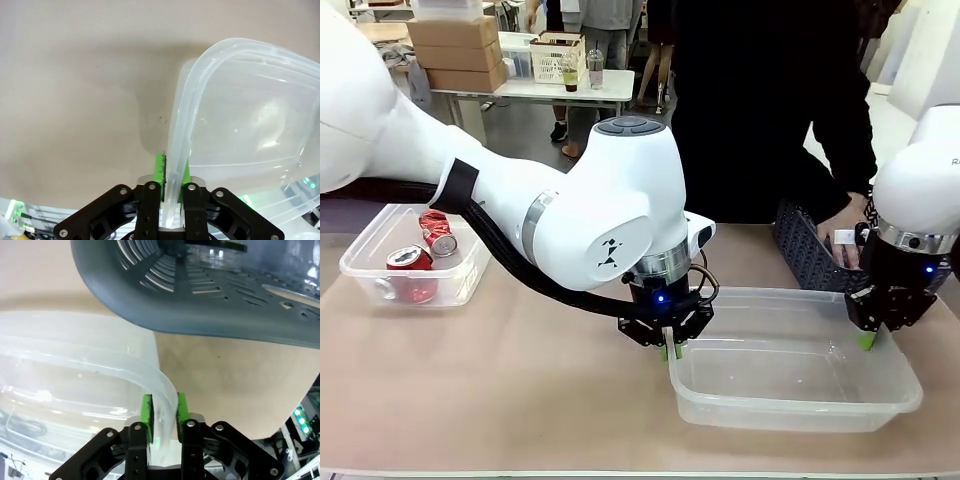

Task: Sort the waste into each basket.
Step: Pick up the Organizing box on the right side of the table and lift it.

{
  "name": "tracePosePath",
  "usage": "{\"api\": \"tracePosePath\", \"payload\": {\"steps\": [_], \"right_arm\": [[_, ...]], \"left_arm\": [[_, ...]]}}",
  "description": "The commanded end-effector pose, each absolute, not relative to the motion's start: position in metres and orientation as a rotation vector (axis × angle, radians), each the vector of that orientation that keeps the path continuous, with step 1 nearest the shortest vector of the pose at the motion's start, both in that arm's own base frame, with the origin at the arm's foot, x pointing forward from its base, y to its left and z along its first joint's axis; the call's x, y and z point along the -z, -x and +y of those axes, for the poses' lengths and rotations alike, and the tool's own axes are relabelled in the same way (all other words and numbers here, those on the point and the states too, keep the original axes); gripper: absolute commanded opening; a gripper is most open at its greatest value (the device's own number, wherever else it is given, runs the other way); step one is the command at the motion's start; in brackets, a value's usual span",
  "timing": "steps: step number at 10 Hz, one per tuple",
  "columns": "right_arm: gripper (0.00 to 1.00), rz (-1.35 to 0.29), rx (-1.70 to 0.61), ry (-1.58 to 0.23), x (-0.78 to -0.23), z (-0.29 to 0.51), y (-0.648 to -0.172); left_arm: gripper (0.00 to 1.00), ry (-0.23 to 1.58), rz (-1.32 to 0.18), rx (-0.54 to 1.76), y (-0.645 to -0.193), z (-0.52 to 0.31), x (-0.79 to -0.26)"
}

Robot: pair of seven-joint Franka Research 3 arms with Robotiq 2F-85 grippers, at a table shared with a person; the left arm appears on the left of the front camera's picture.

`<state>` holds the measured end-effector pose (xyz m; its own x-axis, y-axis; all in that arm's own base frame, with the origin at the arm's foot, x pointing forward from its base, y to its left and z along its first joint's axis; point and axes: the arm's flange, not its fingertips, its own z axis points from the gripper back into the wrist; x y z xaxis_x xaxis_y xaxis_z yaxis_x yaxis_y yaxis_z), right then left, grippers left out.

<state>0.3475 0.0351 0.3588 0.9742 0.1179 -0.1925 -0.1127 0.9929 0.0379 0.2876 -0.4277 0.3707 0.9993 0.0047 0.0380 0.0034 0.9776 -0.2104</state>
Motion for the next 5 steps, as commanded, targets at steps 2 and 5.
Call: {"api": "tracePosePath", "payload": {"steps": [2,5], "right_arm": [[0.00,0.161,-0.108,0.026,-0.311,0.023,-0.253],[0.00,0.177,-0.097,0.059,-0.329,0.022,-0.256]], "left_arm": [[0.00,0.206,-0.055,-0.013,-0.289,-0.426,-0.370],[0.00,0.183,-0.036,0.006,-0.287,-0.414,-0.382]]}}
